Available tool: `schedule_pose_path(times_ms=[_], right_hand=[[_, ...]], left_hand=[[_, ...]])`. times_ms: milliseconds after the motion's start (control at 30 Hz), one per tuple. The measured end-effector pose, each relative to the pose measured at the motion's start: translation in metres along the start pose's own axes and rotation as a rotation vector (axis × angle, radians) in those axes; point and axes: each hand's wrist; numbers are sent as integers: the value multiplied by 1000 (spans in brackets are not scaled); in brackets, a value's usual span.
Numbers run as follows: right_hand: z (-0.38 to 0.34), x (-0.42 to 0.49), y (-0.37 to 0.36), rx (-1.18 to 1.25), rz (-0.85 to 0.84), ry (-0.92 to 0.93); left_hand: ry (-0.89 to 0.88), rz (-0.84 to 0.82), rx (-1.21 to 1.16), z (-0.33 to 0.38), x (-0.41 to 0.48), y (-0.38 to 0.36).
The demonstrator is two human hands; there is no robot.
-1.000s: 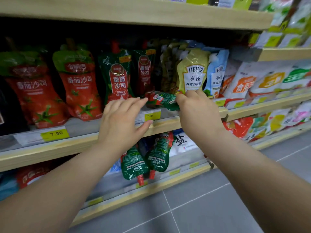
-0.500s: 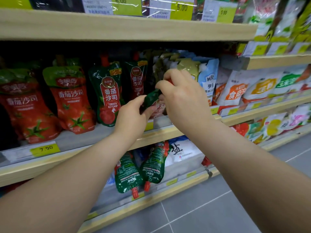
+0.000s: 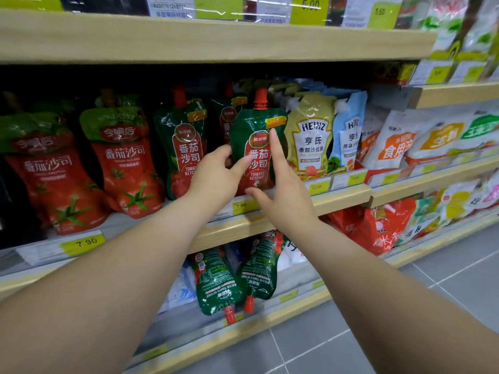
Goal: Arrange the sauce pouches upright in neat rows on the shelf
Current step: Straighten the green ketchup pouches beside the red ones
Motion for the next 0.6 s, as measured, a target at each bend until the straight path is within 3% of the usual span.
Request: schedule_pose_path(times_ms=[100,267,400,600], right_hand=[[3,6,-12,-54,68,11],[6,16,-23,-106,57,-13],[5,26,-30,-118,24,-35],[7,41,-41,-101,11,-74]], left_hand=[[35,-51,28,-8,-6,9],[-289,68,477,-34,-41,45],[-481,12,734,-56,-59,56],[-583,115,762,-70,-62,53]])
Point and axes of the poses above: each hand's wrist, its own x-axis towards the middle knuckle, its own y-axis out of the back of the hand, z = x × y, and after that the axes turned 10 degrees about z, right-handed
